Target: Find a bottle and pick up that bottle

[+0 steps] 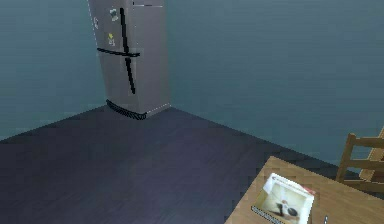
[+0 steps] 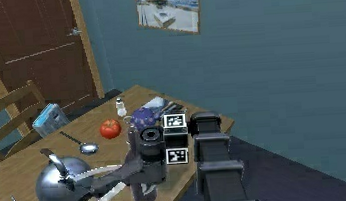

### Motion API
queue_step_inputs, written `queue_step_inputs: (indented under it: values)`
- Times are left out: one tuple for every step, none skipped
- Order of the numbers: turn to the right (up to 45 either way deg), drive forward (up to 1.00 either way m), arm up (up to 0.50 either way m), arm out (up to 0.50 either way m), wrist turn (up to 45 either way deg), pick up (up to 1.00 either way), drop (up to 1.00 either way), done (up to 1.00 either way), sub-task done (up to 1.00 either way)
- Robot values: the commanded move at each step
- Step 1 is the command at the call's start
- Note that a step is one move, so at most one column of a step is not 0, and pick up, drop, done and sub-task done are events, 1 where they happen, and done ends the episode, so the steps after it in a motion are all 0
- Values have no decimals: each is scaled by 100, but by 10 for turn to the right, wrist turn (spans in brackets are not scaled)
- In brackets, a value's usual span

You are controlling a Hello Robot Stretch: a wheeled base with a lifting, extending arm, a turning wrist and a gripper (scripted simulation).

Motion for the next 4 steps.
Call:
queue_step_inputs:
  values:
    - [0,0,0,0,450,0,0,0,0]
    - [0,0,0,0,210,0,0,0,0]
    - [0,0,0,0,0,100,0,0,0]
    - [0,0,6,0,0,0,0,0,0]
